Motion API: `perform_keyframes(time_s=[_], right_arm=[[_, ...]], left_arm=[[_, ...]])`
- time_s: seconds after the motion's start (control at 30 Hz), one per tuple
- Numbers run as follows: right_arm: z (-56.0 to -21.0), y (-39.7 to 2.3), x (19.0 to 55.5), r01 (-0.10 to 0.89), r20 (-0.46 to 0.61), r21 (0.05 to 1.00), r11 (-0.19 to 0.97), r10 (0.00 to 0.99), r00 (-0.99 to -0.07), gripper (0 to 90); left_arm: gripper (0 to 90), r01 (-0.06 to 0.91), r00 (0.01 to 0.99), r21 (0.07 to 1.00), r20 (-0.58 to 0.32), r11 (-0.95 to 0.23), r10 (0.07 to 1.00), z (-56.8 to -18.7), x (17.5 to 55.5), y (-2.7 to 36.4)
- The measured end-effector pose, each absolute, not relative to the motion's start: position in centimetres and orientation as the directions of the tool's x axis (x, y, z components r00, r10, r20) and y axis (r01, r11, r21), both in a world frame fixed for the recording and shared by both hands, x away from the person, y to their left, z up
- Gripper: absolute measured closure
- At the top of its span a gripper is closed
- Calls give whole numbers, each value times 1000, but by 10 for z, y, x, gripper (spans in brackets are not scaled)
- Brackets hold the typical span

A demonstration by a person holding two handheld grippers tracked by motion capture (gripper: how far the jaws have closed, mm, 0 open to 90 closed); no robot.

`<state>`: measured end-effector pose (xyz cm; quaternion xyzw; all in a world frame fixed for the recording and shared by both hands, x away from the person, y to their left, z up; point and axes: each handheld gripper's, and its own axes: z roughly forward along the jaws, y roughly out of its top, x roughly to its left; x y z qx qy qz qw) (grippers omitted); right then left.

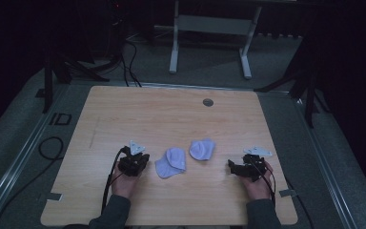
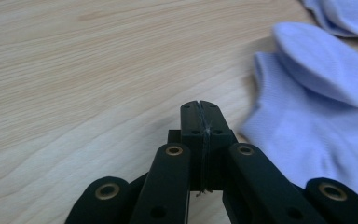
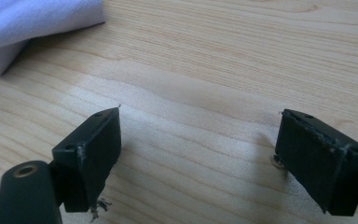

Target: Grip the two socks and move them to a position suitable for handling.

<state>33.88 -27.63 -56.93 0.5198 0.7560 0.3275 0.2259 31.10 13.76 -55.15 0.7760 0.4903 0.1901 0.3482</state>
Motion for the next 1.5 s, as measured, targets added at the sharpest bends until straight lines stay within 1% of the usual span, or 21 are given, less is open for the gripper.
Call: perform_keyframes(time_s=[0.1, 0.6, 0.87, 1.1, 1.2, 1.33, 1.4, 1.5], right_arm=[[-569, -276, 339, 638, -1, 730, 244, 935, -356, 140], [-569, -276, 339, 638, -1, 730, 244, 935, -356, 140], [-569, -276, 339, 638, -1, 730, 244, 935, -356, 140], [-569, -276, 339, 638, -1, 730, 244, 935, -356, 140], [-569, -276, 339, 639, -1, 730, 243, 935, -355, 142], [-567, -275, 335, 646, 0, 725, 240, 937, -348, 205], [-566, -275, 335, 648, -1, 720, 249, 934, -358, 220], [-564, -273, 333, 651, -5, 711, 265, 928, -372, 288]], left_arm=[[893, 628, 463, 728, -68, -273, 884, -551, 308, 134], [886, 601, 540, 735, -85, -313, 837, -553, 300, 105], [879, 610, 546, 718, -75, -335, 834, -561, 303, 95], [881, 605, 555, 720, -75, -340, 829, -562, 303, 95], [886, 595, 573, 718, -65, -361, 817, -562, 302, 95], [891, 578, 604, 719, -58, -386, 795, -562, 299, 91], [891, 570, 619, 720, -60, -395, 783, -562, 298, 89], [892, 558, 635, 723, -57, -406, 771, -563, 297, 87]])
